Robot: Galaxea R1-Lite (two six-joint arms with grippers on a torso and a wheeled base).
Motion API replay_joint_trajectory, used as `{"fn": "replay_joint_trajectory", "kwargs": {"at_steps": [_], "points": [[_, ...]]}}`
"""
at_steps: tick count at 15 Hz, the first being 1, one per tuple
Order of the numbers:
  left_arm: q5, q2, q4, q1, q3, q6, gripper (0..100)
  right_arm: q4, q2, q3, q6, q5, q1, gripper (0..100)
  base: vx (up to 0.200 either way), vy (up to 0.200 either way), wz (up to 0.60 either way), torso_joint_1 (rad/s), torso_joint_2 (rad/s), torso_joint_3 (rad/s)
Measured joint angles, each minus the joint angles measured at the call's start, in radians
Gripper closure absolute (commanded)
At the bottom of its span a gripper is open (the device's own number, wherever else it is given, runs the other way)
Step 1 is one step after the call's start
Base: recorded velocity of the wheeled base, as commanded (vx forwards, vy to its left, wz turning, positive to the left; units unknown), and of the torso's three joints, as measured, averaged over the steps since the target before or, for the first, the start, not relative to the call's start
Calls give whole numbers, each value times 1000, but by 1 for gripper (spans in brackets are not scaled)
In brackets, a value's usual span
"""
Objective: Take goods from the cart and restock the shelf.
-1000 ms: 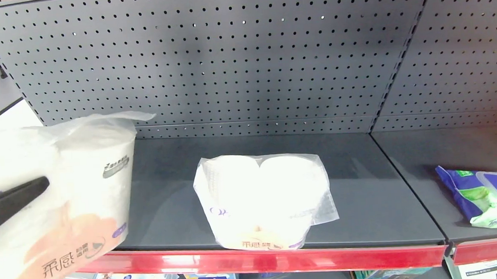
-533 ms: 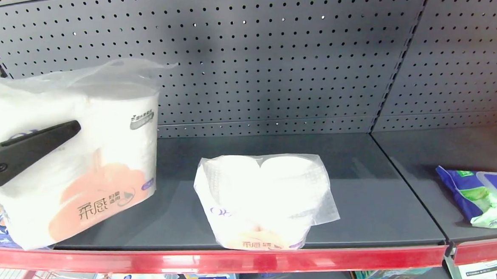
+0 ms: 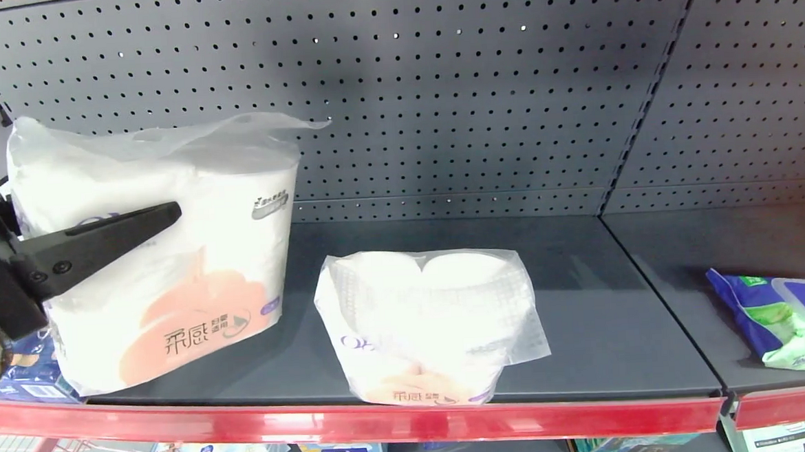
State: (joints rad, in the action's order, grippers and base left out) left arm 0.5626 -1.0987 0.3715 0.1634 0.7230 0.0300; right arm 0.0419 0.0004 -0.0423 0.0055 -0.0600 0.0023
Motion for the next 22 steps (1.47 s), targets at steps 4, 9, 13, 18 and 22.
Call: {"fn": "replay_joint_trajectory", "kwargs": {"at_steps": [4, 9, 13, 18, 22], "points": [[17, -18, 4, 14, 10, 0, 100, 0, 3, -1, 4, -56, 2, 0, 0, 0, 0, 0, 0, 0], [16, -50, 29, 14, 23, 0, 100, -63, 0, 23, 33, 86, -2, 0, 0, 0, 0, 0, 0, 0], [16, -66, 39, 14, 27, 1, 100, -39, 0, 40, -3, 42, -1, 0, 0, 0, 0, 0, 0, 0], [16, -89, 43, 14, 26, 1, 100, -40, 0, 42, -6, 33, -1, 0, 0, 0, 0, 0, 0, 0], [16, -143, 103, 37, 31, 1, 100, -39, 0, 42, -6, 33, -1, 0, 0, 0, 0, 0, 0, 0]]}}
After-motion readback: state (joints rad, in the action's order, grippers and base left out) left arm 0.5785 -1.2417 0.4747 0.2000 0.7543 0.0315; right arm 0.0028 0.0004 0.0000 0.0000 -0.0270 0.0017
